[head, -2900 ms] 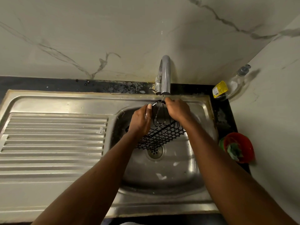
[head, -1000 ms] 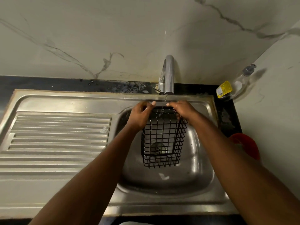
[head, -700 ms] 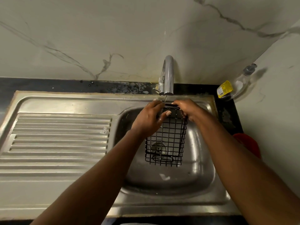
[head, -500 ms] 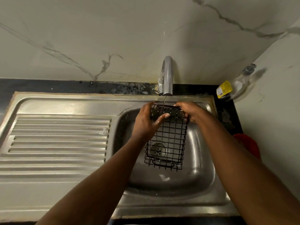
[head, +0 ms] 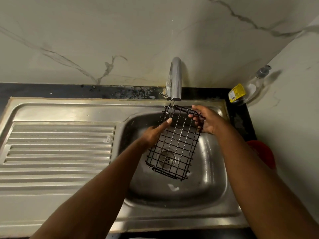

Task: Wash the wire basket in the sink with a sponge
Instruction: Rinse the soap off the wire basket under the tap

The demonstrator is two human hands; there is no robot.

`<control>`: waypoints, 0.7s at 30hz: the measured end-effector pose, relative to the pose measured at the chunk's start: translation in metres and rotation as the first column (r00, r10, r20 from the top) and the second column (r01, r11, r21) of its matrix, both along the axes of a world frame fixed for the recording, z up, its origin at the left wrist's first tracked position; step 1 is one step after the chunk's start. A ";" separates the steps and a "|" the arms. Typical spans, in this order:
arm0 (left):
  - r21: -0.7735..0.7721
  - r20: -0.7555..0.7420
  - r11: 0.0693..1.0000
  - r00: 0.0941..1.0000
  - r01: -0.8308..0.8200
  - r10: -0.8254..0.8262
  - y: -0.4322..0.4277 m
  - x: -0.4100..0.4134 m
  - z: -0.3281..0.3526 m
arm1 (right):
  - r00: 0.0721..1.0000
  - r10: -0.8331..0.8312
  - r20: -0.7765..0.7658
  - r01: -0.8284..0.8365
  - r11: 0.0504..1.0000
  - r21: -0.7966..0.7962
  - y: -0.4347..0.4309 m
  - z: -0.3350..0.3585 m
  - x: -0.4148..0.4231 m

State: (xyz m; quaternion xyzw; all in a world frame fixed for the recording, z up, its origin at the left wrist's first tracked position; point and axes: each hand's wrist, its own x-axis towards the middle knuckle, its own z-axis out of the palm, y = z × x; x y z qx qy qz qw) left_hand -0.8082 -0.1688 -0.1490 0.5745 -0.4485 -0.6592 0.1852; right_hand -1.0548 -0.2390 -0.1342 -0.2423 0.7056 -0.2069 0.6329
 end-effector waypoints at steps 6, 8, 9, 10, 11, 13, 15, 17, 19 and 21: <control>0.175 0.069 0.984 0.997 0.028 -0.041 -0.025 -0.019 0.020 | 0.988 -0.125 0.092 0.138 0.978 -0.155 0.007 -0.003 -0.012; 0.187 0.084 0.982 0.995 0.039 -0.055 -0.029 -0.025 0.025 | 0.990 -0.124 0.072 0.136 0.972 -0.190 0.013 0.001 -0.012; 0.188 0.090 0.981 0.994 0.049 -0.066 -0.030 -0.026 0.026 | 0.991 -0.113 0.066 0.125 0.969 -0.212 0.016 0.002 -0.011; 0.187 0.100 0.981 0.992 0.052 -0.072 -0.031 -0.027 0.027 | 0.994 -0.092 0.061 0.104 0.967 -0.232 0.018 0.003 -0.011; 0.188 0.107 0.981 0.991 0.055 -0.076 -0.031 -0.027 0.027 | 0.996 -0.072 0.060 0.084 0.965 -0.247 0.020 0.004 -0.010; 0.191 0.110 0.980 0.990 0.063 -0.085 -0.027 -0.024 0.027 | 0.999 -0.034 0.040 0.043 0.966 -0.257 0.021 0.004 -0.008; 0.178 0.117 0.982 0.990 0.055 -0.077 -0.021 -0.019 0.024 | 1.000 0.007 0.002 -0.006 0.963 -0.268 0.022 0.004 -0.003; 0.150 0.136 0.988 0.989 0.040 -0.061 -0.013 -0.011 0.020 | 0.999 0.042 -0.014 -0.044 0.958 -0.282 0.023 0.004 0.005; 0.130 0.139 0.991 0.989 0.033 -0.051 -0.007 -0.004 0.015 | 0.998 0.055 -0.014 -0.057 0.956 -0.289 0.026 0.003 0.013; 0.124 0.137 0.992 0.989 0.029 -0.046 -0.003 0.000 0.012 | 0.999 0.053 -0.002 -0.052 0.960 -0.274 0.030 -0.001 0.018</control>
